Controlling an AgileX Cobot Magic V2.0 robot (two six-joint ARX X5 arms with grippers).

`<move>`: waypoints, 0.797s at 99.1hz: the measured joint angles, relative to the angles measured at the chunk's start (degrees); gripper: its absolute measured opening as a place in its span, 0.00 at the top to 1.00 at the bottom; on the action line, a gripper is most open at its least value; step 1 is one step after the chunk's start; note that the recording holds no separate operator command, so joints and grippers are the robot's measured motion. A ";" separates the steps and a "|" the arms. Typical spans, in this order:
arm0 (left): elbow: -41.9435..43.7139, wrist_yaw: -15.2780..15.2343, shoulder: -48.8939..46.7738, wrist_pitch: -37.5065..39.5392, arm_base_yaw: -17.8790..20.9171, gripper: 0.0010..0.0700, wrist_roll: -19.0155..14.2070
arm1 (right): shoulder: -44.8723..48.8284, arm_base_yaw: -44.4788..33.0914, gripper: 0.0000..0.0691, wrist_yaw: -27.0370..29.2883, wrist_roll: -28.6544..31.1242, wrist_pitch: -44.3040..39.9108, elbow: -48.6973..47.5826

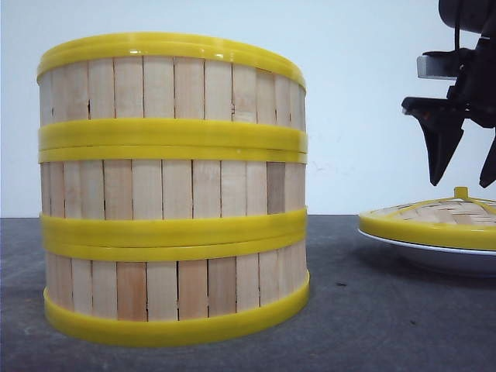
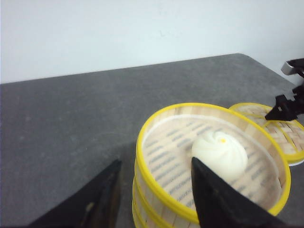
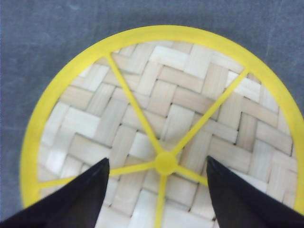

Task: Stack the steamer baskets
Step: 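Move the right gripper to the lid's yellow knob and grasp it, then lift the bamboo lid off the white plate and carry it over the stack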

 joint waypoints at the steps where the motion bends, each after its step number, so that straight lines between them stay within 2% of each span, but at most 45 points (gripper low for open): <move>1: 0.00 0.00 -0.04 -0.15 0.00 0.62 0.00 | 0.09 0.00 0.44 -0.02 0.00 0.07 0.00; 36: 0.00 0.00 -0.72 -2.23 0.00 0.62 0.00 | 0.74 0.00 0.63 0.02 0.00 1.53 0.00; 69: 0.00 0.00 -0.72 -2.27 0.00 0.62 0.02 | 3.26 0.00 0.65 0.15 0.02 1.09 0.04; 79: 0.00 0.00 -0.72 -2.27 0.00 0.62 0.00 | 3.28 0.00 0.75 0.17 0.07 1.16 0.04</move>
